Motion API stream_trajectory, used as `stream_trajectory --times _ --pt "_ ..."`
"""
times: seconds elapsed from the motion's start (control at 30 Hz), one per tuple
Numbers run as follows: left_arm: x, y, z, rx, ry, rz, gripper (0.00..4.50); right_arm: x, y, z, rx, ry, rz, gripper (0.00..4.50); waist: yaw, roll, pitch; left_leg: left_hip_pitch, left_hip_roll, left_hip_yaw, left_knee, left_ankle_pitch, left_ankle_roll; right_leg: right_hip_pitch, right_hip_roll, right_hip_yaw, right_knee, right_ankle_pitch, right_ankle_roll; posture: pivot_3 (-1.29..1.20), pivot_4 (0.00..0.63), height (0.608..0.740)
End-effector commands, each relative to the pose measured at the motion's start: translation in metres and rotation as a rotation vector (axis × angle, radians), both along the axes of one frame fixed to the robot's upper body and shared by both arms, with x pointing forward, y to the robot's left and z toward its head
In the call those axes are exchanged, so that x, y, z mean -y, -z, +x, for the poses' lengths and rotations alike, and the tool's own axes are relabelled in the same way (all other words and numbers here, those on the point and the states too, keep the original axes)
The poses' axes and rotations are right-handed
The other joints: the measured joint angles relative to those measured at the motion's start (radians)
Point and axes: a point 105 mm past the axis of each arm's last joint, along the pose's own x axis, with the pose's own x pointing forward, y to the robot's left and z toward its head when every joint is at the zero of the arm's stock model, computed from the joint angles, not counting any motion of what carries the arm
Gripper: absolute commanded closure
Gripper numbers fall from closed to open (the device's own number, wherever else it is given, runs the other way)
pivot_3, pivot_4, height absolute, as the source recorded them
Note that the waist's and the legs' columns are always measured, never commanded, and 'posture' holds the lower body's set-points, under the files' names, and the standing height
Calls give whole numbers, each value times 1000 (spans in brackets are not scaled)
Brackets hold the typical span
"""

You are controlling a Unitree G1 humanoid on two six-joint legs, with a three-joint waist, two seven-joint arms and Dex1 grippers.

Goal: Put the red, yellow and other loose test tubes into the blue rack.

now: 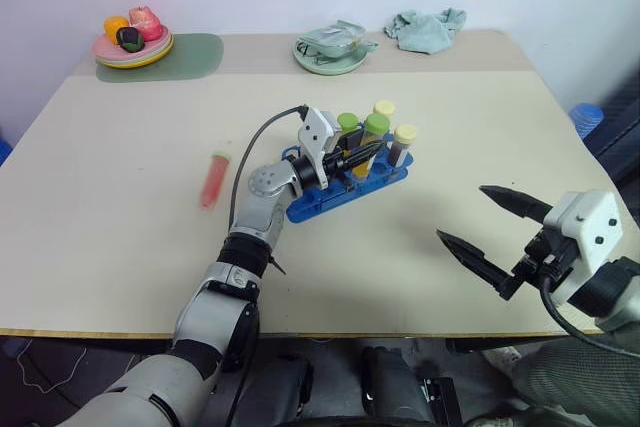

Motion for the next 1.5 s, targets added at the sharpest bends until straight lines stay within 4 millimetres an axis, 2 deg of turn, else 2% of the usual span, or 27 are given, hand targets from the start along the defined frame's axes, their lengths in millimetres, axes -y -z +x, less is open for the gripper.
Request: stream_trajectory --times 0.03,0.2,0.23,0.27,0.6,0.8,0.97,1.2,1.37,1.5 --pt "1 14 2 -65 -2 35 3256 -6 -9 -1 36 -19 -15 0 0 0 0 0 0 0 0 0 0 0 0 0 0 0 0 0 150 740" --pt "-3 19 13 -62 -78 75 742 -6 -12 0 40 -18 -17 0 -1 -1 0 0 0 0 0 0 0 0 0 0 0 0 0 0 150 740" --pt "-4 19 14 -58 -88 82 301 -6 -13 0 40 -17 -17 0 0 -1 0 0 0 0 0 0 0 0 0 0 0 0 0 0 150 740" --pt "-4 19 15 -55 -96 87 58 -6 -13 0 41 -17 -18 0 0 -1 0 -1 0 0 0 0 0 -1 0 0 0 0 0 0 150 740" --pt "2 10 11 -16 -77 34 58 -6 -13 1 42 -14 -19 0 0 -1 0 -1 0 0 0 0 0 0 0 0 0 0 0 0 150 740" --pt "8 4 9 -5 -80 64 58 -6 -12 2 42 -14 -20 0 0 -1 0 -1 0 0 0 0 0 -1 0 0 0 0 0 0 150 740" --pt "-1 -11 9 -18 -142 98 58 -5 -10 1 41 -11 -19 0 -1 -1 0 -1 0 0 0 0 0 -1 0 0 0 0 0 0 150 740" --pt "-6 -3 9 -144 -204 231 58 -6 -10 1 41 -15 -16 0 -2 0 0 -1 0 0 1 0 0 -1 0 0 1 0 0 0 150 740" --pt "-5 9 -5 -200 -164 355 58 -6 -9 2 40 -17 -15 0 0 0 0 -1 0 0 0 0 0 -1 0 0 1 0 0 0 150 740" --pt "-3 12 -9 -219 -152 391 58 -5 -8 2 37 -15 -16 0 0 0 0 -1 0 0 1 0 0 -1 0 0 0 0 0 0 150 740"
